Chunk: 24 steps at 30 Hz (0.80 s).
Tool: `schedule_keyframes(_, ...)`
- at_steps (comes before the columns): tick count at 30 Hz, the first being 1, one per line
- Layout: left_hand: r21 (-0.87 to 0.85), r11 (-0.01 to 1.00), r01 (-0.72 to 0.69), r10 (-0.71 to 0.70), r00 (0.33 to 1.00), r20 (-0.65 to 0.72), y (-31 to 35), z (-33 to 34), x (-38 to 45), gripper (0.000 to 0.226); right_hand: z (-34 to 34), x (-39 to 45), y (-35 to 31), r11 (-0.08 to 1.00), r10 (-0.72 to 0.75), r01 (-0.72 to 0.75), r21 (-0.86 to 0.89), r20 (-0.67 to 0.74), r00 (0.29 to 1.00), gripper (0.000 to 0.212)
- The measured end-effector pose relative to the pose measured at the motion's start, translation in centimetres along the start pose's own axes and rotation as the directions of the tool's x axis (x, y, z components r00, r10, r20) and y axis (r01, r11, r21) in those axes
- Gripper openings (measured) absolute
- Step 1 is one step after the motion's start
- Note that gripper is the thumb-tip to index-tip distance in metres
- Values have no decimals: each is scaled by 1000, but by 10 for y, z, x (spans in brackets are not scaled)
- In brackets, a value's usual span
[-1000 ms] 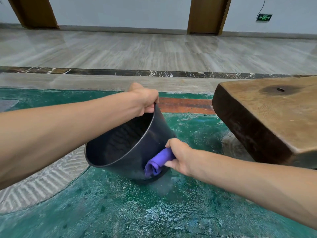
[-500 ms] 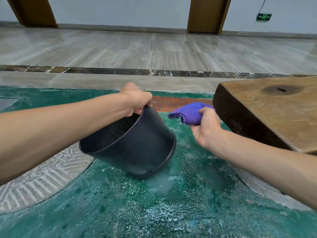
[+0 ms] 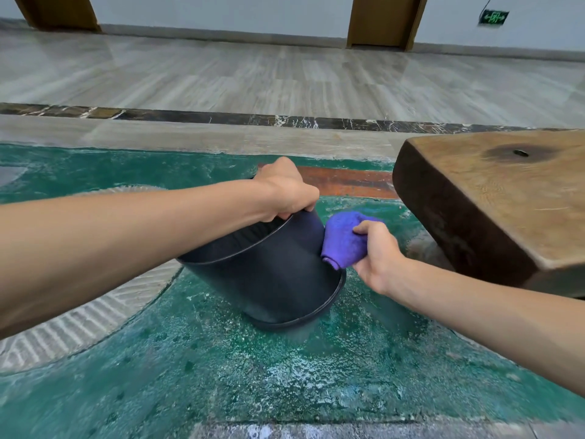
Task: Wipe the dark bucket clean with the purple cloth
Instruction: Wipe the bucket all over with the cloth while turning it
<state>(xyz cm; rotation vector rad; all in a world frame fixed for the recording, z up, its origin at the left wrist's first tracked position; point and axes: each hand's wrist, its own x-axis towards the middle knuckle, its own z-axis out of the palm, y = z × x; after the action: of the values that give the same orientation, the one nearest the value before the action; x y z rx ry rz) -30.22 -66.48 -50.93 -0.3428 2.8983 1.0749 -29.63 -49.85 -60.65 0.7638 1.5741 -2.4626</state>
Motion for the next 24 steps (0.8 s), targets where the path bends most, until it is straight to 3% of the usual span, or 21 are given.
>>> schedule_keyframes(6,109,994,-29,29,1000,1,9,11,-11,12,-6,3,14,997,8,-7,-74,20,1000,25)
schedule_keyframes(10,162,985,-50,48,999,17,6,24,-15,17,-7,9,27,992,27,-24,-123,23,999,39)
schedule_keyframes(19,140,983,-115,105,992,75,-6,53,-12,17,-24,19,43,966,-5,3,-259,-8,1000,23)
schedule_keyframes(24,138,973,-183,165,977,135,-8,68,-8,3,-31,29,48,950,-21,9,-311,-36,999,23)
